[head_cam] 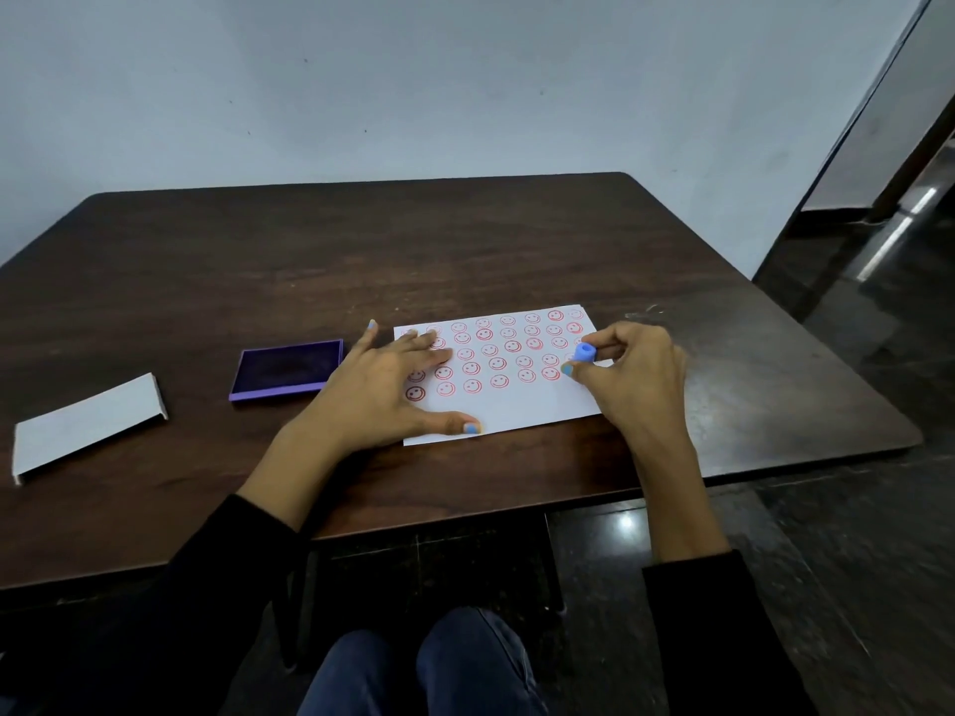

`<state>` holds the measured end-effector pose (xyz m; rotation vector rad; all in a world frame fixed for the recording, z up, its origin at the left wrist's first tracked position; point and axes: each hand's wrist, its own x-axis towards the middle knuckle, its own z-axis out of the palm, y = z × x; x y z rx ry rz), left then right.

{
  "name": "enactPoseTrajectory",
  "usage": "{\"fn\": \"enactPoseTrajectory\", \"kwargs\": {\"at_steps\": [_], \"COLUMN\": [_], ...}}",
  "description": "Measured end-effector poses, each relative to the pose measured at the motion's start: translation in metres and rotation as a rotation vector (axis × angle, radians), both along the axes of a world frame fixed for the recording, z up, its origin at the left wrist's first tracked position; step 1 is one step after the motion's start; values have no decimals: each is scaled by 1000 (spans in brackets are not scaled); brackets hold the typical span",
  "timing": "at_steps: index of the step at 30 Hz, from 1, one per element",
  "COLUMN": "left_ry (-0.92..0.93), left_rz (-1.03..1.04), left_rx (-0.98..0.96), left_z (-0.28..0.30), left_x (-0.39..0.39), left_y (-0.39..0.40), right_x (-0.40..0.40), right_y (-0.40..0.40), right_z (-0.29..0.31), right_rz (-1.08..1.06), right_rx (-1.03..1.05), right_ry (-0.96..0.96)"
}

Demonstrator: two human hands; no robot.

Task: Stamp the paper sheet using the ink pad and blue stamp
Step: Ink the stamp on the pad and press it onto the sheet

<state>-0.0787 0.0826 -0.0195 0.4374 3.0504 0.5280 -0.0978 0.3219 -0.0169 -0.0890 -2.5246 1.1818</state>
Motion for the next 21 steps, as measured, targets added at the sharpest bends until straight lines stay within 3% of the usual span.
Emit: {"fn": "enactPoseTrajectory", "kwargs": {"at_steps": [14, 16, 21], "left_ry": [36, 37, 47], "left_rz": [6, -2, -26], "left_rx": [-17, -35, -66], "left_z": [-4, -4, -3], "left_x": [-3, -4, -5], "left_y": [-1, -1, -3], "right_x": [2, 7, 11], "right_y": [-2, -3, 2], "right_z": [0, 1, 15], "right_rz": [-24, -70, -167], "right_rx": [-33, -147, -705], "right_ry": [-24, -1, 83]}}
